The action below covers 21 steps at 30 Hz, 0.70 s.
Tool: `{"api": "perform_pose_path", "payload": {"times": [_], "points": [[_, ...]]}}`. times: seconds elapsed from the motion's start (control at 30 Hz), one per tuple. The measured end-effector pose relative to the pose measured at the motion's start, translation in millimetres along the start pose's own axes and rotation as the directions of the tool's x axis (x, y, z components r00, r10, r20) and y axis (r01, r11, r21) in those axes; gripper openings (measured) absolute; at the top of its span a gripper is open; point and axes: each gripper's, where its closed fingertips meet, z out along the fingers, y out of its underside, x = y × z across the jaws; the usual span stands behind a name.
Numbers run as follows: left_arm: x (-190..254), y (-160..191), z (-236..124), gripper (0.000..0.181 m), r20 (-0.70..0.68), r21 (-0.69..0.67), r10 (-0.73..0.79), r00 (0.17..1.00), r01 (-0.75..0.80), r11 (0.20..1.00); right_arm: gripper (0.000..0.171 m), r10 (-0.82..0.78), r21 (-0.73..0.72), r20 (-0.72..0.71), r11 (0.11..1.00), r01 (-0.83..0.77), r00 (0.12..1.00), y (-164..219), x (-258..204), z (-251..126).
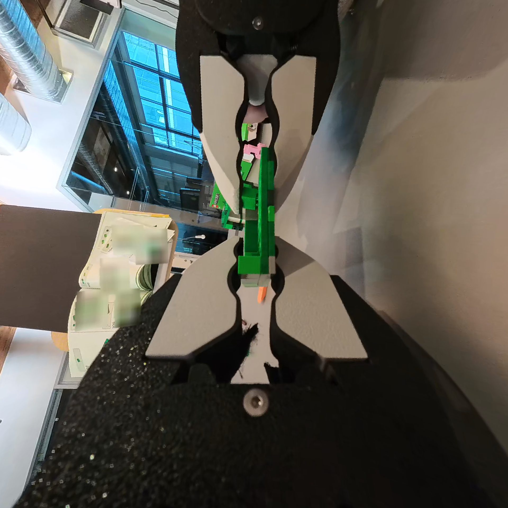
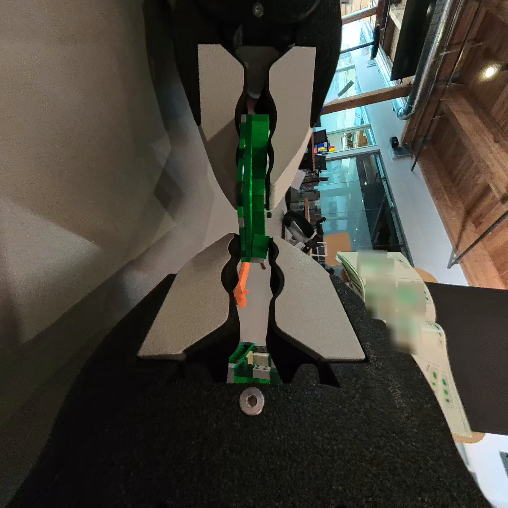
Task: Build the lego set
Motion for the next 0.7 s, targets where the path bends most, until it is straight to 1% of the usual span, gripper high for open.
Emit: {"api": "perform_pose_path", "payload": {"times": [0.1, 0.23, 0.4, 0.63, 0.7], "points": [[0.6, 1.0, 0.4, 0.017, -0.006, -0.008, -0.005, 1.000, 0.005, 1.000, 0.019, -0.019, -0.031, -0.014, 0.999, 0.018, 1.000, 1.3, -0.2, 1.8], [3.3, 2.1, 1.3, 0.017, -0.020, -0.018, 0.003, 1.000, -0.003, 1.000, 0.019, -0.094, -0.082, -0.021, 0.992, 0.092, 0.995, 3.7, -3.7, 4.6], [3.3, 1.0, 1.1, 0.017, -0.022, -0.012, 0.000, 1.000, 0.000, 1.000, 0.019, -0.051, -0.088, -0.014, 0.995, 0.050, 0.999, 4.0, -4.3, 4.3], [5.0, 0.0, 0.8, 0.017, -0.031, -0.008, 0.009, 0.999, -0.010, 1.000, 0.019, -0.098, -0.092, -0.014, 0.991, 0.097, 0.995, 3.5, -6.7, 3.4], [6.3, 1.0, 1.4, 0.017, -0.041, -0.013, 0.001, 0.999, -0.001, 1.000, 0.019, -0.052, -0.084, 0.009, 0.995, 0.053, 0.999, 4.0, -9.1, 4.5]]}}
